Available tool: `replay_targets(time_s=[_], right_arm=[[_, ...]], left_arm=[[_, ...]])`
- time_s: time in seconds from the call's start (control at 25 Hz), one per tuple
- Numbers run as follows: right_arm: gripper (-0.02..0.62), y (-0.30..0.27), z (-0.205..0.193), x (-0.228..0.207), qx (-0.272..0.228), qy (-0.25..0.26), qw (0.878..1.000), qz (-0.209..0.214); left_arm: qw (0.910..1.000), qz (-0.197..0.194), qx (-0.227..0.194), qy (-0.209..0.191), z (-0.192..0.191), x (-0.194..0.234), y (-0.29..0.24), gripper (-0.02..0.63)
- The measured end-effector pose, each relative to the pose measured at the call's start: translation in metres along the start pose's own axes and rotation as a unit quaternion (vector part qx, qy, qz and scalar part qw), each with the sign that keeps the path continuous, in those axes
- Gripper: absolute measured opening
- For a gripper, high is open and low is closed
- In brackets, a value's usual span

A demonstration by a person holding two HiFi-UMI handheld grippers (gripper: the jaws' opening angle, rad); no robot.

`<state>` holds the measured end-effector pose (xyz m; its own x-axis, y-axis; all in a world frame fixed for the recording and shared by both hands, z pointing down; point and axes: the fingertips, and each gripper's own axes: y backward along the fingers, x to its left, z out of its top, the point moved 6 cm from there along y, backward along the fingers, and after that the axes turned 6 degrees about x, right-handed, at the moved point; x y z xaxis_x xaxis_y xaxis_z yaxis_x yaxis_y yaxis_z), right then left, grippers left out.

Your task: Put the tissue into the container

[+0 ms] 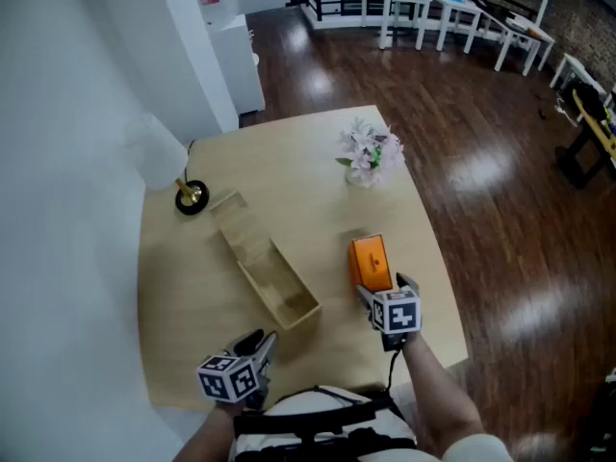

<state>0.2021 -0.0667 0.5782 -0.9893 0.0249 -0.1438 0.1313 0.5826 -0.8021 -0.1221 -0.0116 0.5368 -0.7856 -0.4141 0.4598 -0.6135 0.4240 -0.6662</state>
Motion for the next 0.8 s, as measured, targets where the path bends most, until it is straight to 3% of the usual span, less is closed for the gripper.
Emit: replay_targets(time_s=[0.12, 0.28, 0.44, 0.68, 0.8], right_arm=[[0.468, -0.025, 0.014, -0.013, 0.011, 0.001, 1.000, -0.016], [0.472, -0.056, 0.015, -0.021, 0.044, 0.008, 0.999, -0.024], [0.472, -0.073, 0.006, -0.018, 0.074, -0.020, 0.997, 0.011], [0.393, -0.065, 0.010, -0.023, 0.062, -0.014, 0.998, 0.022], [0.383, -0.056, 0.012, -0.021, 0.053, -0.004, 0.998, 0.021]], left_arm=[[1.0000, 0.002, -0.005, -0.006, 0.008, 0.000, -0.009, 0.176], [1.0000, 0.001, 0.002, -0.004, 0.011, -0.002, -0.017, 0.176], [0.9998, 0.008, 0.018, 0.001, 0.007, -0.002, -0.021, 0.176], [0.9996, 0.019, 0.021, 0.005, 0.006, 0.000, -0.018, 0.166], [0.9998, 0.013, 0.008, 0.008, 0.008, 0.001, -0.014, 0.166]])
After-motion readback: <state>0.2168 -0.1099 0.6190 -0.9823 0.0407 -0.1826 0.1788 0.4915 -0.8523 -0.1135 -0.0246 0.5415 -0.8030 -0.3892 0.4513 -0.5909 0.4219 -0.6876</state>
